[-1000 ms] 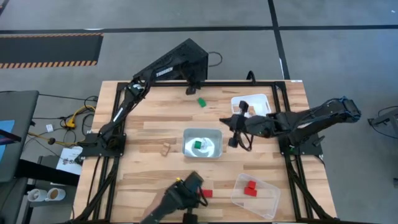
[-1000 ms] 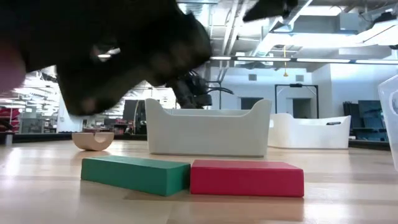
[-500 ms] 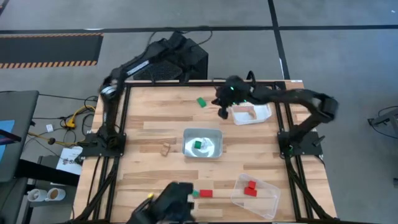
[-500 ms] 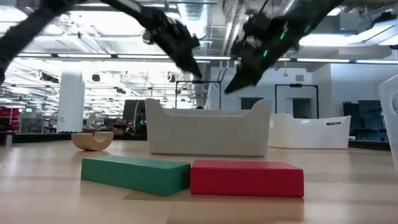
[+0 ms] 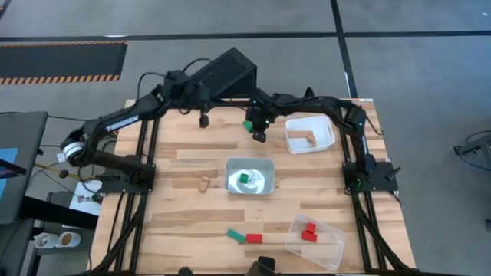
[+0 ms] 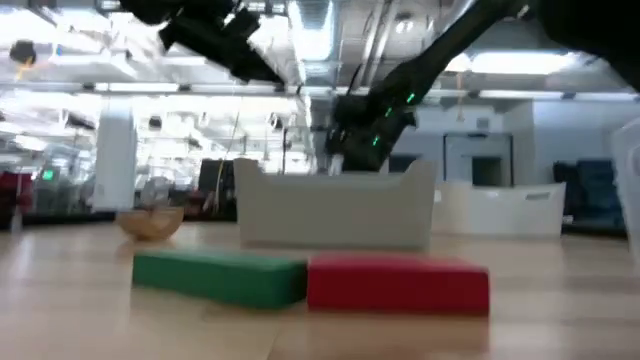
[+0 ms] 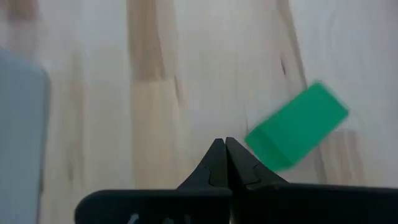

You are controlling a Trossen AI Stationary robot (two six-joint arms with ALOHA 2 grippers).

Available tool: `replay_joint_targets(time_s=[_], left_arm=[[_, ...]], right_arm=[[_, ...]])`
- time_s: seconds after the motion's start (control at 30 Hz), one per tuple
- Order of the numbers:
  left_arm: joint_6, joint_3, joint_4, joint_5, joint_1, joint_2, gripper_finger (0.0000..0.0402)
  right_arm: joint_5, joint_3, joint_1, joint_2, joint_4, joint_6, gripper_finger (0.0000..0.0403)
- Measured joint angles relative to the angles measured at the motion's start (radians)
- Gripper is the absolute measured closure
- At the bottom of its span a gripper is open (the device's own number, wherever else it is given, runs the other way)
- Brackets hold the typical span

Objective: Sort & place blocks by color
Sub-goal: Put the top green block into the gray bin

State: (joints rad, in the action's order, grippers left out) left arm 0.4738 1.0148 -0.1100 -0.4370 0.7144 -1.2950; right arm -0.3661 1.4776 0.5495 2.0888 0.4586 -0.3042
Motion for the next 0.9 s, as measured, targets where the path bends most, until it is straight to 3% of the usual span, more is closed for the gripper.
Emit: replay_joint_targets(time_s=[0.23,0.53,0.77,0.9], left_arm=[[-0.016,-0.046,-0.058,0.008,-0.041,0.079,0.0401],[-0.018,-0.046,-0.096,0.049,-0.083,0.081,0.0401],[-0.016,-0.045,-0.118,0.057,-0.102,0.081,0.0401],[-0.016,-0.045,-0.119,0.057,-0.103,0.08,0.0401]], right_arm=[[0.054,0.166,0.017,0.036,0.201,-0.084,0.0402],[0.084,0.412,0.006,0.25,0.564,-0.282,0.0402],[0.184,0.594,0.004,0.337,0.732,-0.423,0.0402],[0.187,0.674,0.017,0.369,0.792,-0.523,0.0402]])
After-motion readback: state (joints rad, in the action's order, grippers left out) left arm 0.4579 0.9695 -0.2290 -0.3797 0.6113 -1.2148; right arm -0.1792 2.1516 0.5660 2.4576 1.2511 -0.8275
